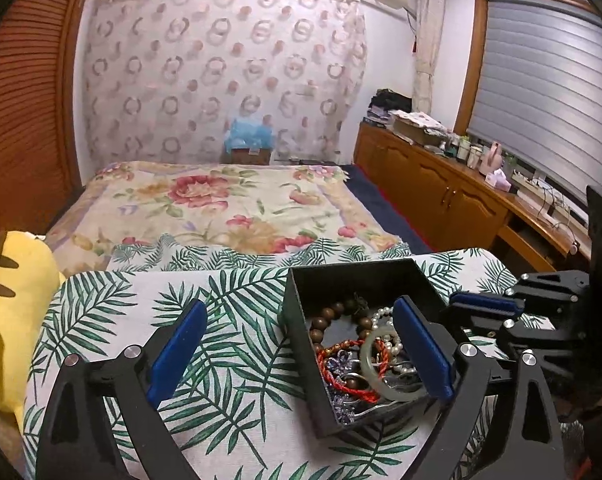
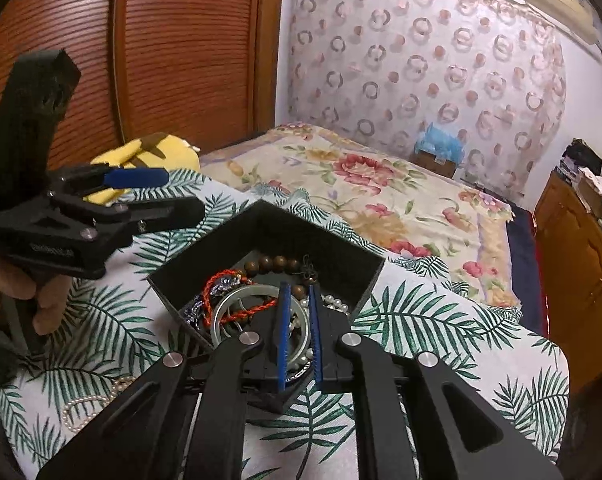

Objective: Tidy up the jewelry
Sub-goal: 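Withdraw both tools from the box toward the pearl necklace and green earring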

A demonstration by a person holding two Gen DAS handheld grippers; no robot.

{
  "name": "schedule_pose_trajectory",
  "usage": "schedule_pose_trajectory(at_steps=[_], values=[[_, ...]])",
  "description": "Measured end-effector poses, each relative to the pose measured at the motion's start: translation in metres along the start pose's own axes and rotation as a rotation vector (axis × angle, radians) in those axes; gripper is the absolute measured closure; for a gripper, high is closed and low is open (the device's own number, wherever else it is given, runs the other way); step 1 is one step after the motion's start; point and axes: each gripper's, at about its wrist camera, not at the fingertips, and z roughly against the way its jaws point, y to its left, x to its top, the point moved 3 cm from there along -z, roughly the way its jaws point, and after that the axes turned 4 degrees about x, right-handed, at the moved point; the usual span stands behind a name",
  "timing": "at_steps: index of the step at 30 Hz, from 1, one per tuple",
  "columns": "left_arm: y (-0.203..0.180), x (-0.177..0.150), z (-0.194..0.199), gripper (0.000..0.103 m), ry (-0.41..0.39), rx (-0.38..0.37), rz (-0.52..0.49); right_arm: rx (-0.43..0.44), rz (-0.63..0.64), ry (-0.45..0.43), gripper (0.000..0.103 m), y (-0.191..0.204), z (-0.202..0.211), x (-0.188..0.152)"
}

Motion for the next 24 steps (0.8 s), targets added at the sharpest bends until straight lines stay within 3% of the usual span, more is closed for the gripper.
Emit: schedule_pose_trajectory(at_steps=[6,11,15,22,24], values=[[-0.014,0.001,0.011,0.013,-0.001,0.007,-0.044,-0.009,-0.031,-0.027,0.091,-0.004,0.029,-0.007],[-0.03,-0.005,0.022,0.013,0.02,-0.03,-0.079,-0.012,-0.067,0.008,0.091,-0.004,0.049,-0.036],[-0.035,-0.024,0.028,0.013,0.07,-0.062,-0.089,-0.002,-0.084,0.059,0.09,0.0,0.055,-0.063],[-0.033,-0.059,0.033,0.013,0.142,-0.038,-0.122,0.015,-0.132,0.125,0.09,0.01,0.05,-0.098],[-0.029,-0.068,0.036,0.013,0.16,-0.033,-0.122,0.018,-0.14,0.128,0.086,0.011,0.05,-0.102]])
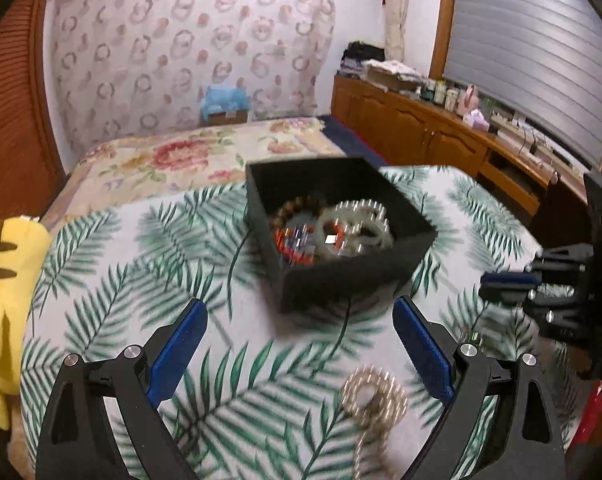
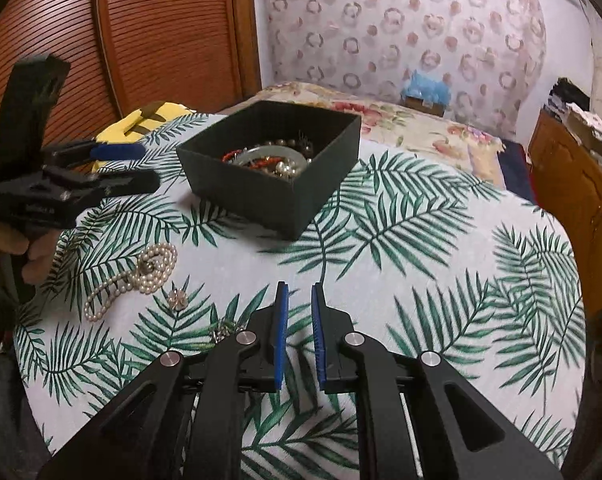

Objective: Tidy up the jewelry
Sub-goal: 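Withdraw both tools from the box toward the pearl necklace and green earring, then grasp the green bead earring with the right tool while the left tool grasps the silver brooch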

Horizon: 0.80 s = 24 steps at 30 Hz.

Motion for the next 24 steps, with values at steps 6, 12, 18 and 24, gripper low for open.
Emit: schedule_pose_trajectory(at_steps=[6,12,18,24], values=[[0.014,-0.028,0.006,0.013,0.057,0.017,0.013,0.018,-0.008,0.015,0.079,0.004,-0.006,-0.007],[0.012,-0.039,0.011,0.013,0.075,-0.004,0.023,0.05,0.016,0.052,0.079,0.015,-0.012,-0.015],[-0.003,-0.038,0.008,0.013,0.07,-0.029,0.008,0.062,0.019,0.047,0.079,0.022,-0.008,-0.015],[-0.021,-0.038,0.004,0.013,0.073,-0.051,-0.031,0.091,0.013,0.04,0.079,0.029,0.0,-0.016]])
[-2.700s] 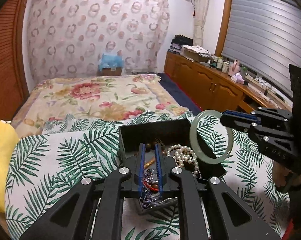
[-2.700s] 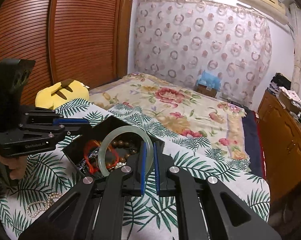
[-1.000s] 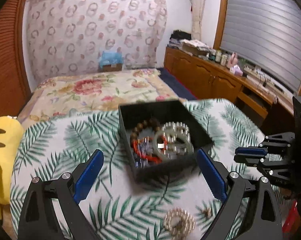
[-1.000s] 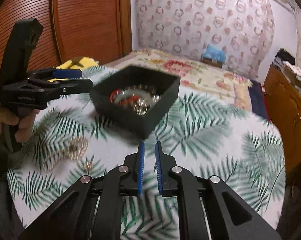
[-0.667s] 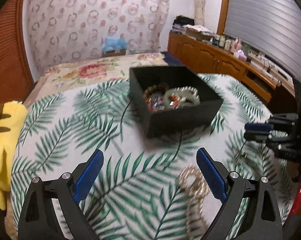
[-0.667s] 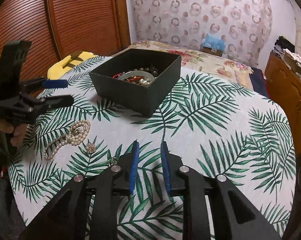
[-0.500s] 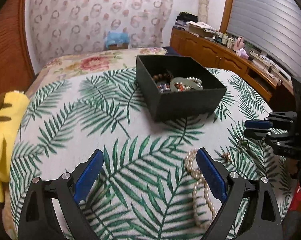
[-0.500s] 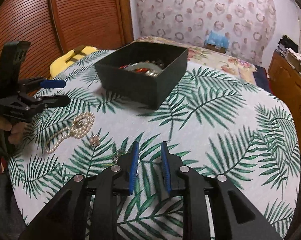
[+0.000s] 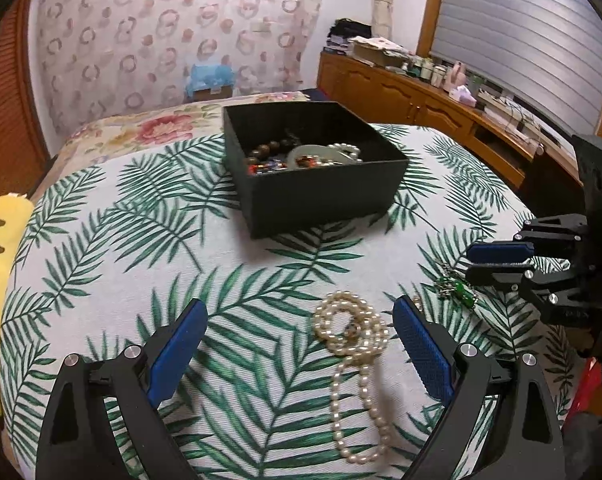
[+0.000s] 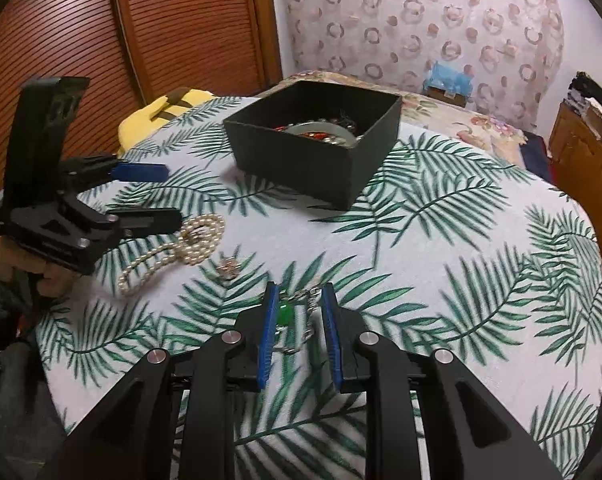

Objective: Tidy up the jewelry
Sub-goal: 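Grasp the green bead earring with the right tool while the left tool grasps the silver brooch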

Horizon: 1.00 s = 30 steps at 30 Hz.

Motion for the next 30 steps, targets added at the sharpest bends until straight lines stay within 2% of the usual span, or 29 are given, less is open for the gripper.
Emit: schedule_pose_trajectory(at_steps=[6,11,14,23,25,29,30], values=[[-0.006,-0.001,-0.002,0.013,0.002,0.001,-0.011,0.014,0.031,0.015,0.079,0.012,-0.005,-0.003],[-0.011,-0.001,-0.003,0.013,0.004,-0.003,-0.019,-0.028,0.057,0.045,0.079,0.011,-0.013,-0.005],[-0.017,0.0,-0.004,0.013,0.004,-0.012,-0.03,-0.051,0.081,0.05,0.089,0.01,-0.015,-0.006],[-0.047,0.007,-0.007,0.04,0.011,-0.082,-0.106,-0.078,0.038,0.004,0.09,-0.008,0.003,-0.006],[-0.054,0.007,-0.009,0.05,0.019,-0.1,-0.129,-0.089,0.027,-0.007,0.09,-0.013,0.008,-0.005],[-0.065,0.005,-0.013,0.059,0.035,-0.117,-0.168,-0.099,0.017,-0.021,0.09,-0.018,0.013,-0.005],[-0.067,0.004,-0.015,0.065,0.044,-0.126,-0.174,-0.1,0.016,-0.023,0.09,-0.019,0.014,-0.004]])
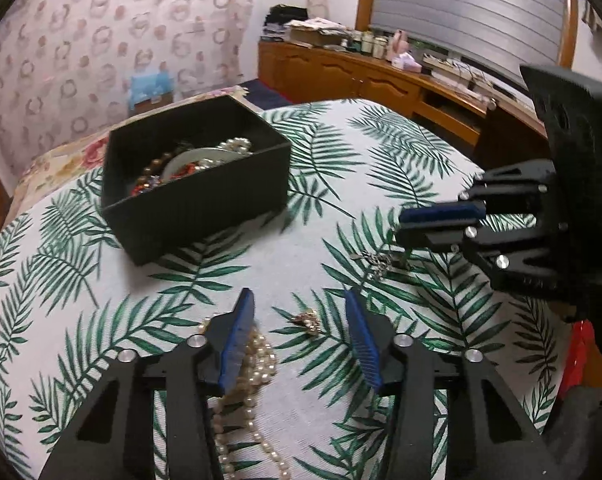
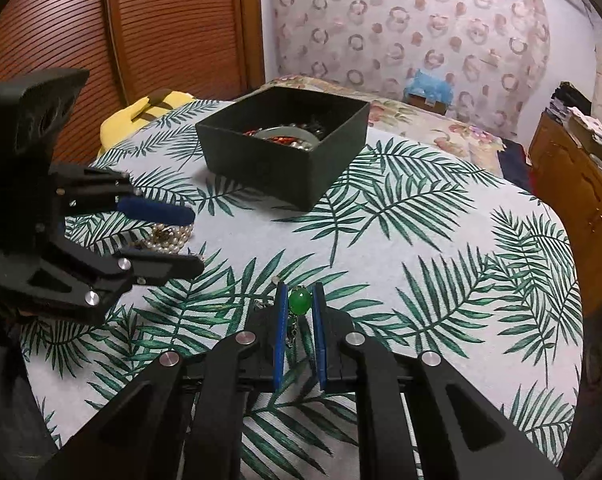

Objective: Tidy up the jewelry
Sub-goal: 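Grasp the green bead earring with the right tool while the left tool grasps the silver brooch, then carry the earring and brooch into the black box and open both tools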

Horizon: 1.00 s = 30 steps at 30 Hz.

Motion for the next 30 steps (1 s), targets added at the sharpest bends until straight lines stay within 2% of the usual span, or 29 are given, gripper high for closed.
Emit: schedule_pose_trajectory(at_steps=[9,17,25,30], values=[[-0.005,-0.006,-0.008,0.087,0.025,0.0,-0.02,0.001,0.006,-0.021,0.089,-0.001,0.005,0.008],[0.007,0.008,0.003,0.087,-0.024,0.01,0.019,-0.005,0.04,-0.083,0.09,-0.003,0.017,0.038],[0.03,0.045,0.021,0.087,-0.113,0.052,0.049,-0.023,0.089,-0.191,0.089,-0.005,0.035,0.092],[0.046,0.065,0.028,0.087,-0.149,0.083,0.059,-0.039,0.132,-0.228,0.09,-0.004,0.037,0.118]])
